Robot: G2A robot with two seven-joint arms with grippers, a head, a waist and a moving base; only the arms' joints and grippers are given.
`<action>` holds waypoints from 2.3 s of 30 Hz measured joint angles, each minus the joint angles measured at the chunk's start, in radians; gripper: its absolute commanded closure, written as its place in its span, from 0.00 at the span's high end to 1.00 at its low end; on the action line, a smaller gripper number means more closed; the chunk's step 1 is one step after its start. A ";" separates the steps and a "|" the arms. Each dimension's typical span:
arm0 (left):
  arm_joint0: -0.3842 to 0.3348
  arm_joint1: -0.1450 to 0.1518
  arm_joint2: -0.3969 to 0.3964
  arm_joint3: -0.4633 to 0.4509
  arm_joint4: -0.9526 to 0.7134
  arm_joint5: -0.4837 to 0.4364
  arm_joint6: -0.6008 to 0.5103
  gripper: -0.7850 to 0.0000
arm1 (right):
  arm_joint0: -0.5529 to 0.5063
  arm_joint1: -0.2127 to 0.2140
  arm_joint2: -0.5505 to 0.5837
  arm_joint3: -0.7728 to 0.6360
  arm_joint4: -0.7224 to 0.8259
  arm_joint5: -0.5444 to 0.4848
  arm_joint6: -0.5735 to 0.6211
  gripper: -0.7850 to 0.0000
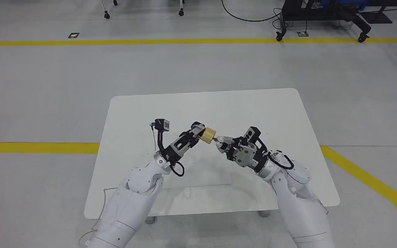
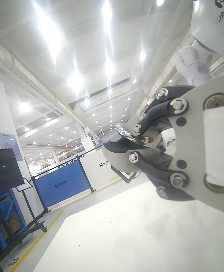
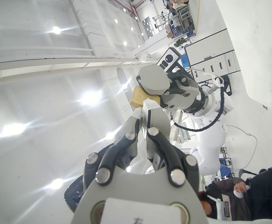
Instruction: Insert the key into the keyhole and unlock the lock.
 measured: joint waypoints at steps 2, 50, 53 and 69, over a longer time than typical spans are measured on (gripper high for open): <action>-0.001 0.001 0.001 0.002 0.000 0.025 -0.011 0.00 | -0.013 0.005 0.013 -0.024 -0.055 -0.063 -0.032 1.00; 0.101 0.077 0.010 -0.169 1.048 0.477 0.000 0.40 | -0.214 0.029 0.125 -0.178 -0.314 -0.494 -0.188 1.00; 0.079 0.074 0.041 -0.146 1.089 0.488 -0.020 1.00 | -0.214 0.029 0.125 -0.178 -0.314 -0.494 -0.188 1.00; 0.316 0.128 -0.263 -0.512 0.996 0.439 0.163 1.00 | -0.214 0.029 0.125 -0.178 -0.314 -0.494 -0.188 1.00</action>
